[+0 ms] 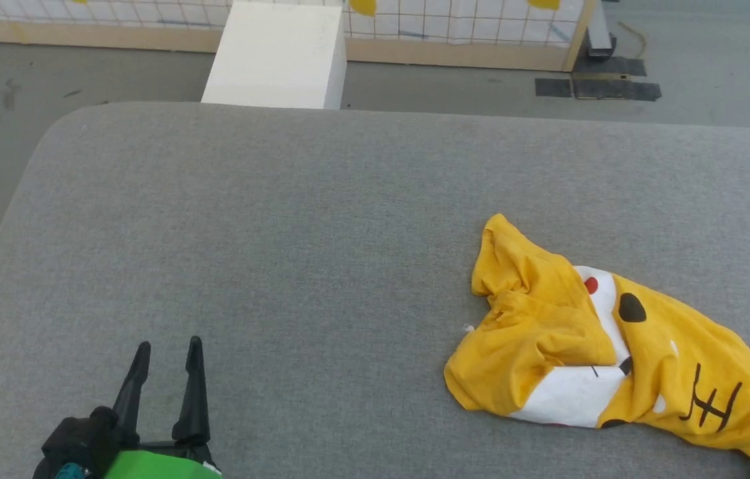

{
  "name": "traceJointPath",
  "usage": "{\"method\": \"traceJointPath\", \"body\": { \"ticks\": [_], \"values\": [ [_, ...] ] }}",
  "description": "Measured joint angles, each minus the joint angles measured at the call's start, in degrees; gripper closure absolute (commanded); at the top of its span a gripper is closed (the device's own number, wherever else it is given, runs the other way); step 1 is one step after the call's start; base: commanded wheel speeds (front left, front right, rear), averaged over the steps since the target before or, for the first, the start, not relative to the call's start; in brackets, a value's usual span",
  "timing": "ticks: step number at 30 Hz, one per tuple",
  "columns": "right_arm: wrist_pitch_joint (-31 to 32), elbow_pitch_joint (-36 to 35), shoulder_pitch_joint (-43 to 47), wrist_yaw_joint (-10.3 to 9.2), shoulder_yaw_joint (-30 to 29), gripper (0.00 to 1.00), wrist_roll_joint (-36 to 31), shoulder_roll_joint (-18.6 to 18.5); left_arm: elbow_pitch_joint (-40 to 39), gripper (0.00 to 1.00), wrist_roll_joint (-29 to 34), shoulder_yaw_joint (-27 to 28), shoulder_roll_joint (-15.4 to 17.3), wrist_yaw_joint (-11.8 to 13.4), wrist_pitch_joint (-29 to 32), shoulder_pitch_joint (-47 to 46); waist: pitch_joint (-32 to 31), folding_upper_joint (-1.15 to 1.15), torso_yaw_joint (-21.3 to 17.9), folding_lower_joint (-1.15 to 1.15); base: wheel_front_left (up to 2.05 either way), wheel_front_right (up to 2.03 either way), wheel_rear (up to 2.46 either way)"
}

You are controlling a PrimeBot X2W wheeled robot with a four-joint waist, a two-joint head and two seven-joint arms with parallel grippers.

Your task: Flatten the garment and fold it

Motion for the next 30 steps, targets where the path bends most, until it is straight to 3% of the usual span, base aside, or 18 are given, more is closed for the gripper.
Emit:
{"method": "traceJointPath", "body": {
  "ticks": [3,6,10,14,17,23,29,30],
  "values": [
    [1.20,-1.70,-1.82,0.00,2.46,0.00,1.53,0.10,0.14,0.00,0.00,-0.53,-0.02,0.00,0.00,-0.01,-0.39,0.00,-0.64,0.00,0.00,0.00,0.00],
    [5.36,-9.48,-4.77,0.00,5.71,0.00,5.69,0.09,0.31,0.00,0.00,-0.99,-0.12,0.00,0.00,-0.02,-0.76,0.00,-0.99,0.00,0.00,0.00,0.00],
    [11.54,-17.30,-7.31,0.01,10.39,0.00,9.14,-2.40,0.34,0.00,-0.01,-1.36,-0.31,0.00,0.00,-0.02,-0.73,0.00,-0.52,0.00,0.00,0.00,0.00],
    [16.90,-20.23,-9.67,0.00,15.13,0.00,11.45,-3.82,0.52,0.00,-0.07,-1.58,-0.47,0.00,0.00,-0.04,-0.62,0.00,0.31,0.00,0.00,0.00,0.00],
    [19.82,-19.57,-11.47,0.01,19.65,0.00,11.71,-4.68,0.75,0.00,-0.13,-1.94,-0.53,0.00,0.00,-0.12,-0.36,0.00,1.05,0.00,0.00,0.00,0.00],
    [24.69,-11.52,-14.18,0.01,25.77,0.00,12.02,-5.13,1.45,0.00,-0.18,-3.08,-0.49,0.00,0.00,-0.68,0.19,0.00,2.97,0.00,0.00,0.00,0.00],
    [21.70,-1.30,-17.46,0.00,27.76,0.00,11.20,-5.16,2.02,0.00,-0.22,-3.47,-0.31,0.00,0.00,-0.84,0.25,0.00,5.16,0.00,0.00,0.00,0.00],
    [20.35,0.82,-17.94,0.01,28.03,0.42,10.43,-5.30,2.22,0.00,-0.22,-3.72,-0.27,0.00,0.00,-0.84,0.12,0.00,5.47,0.00,0.00,0.00,0.00]
  ]
}}
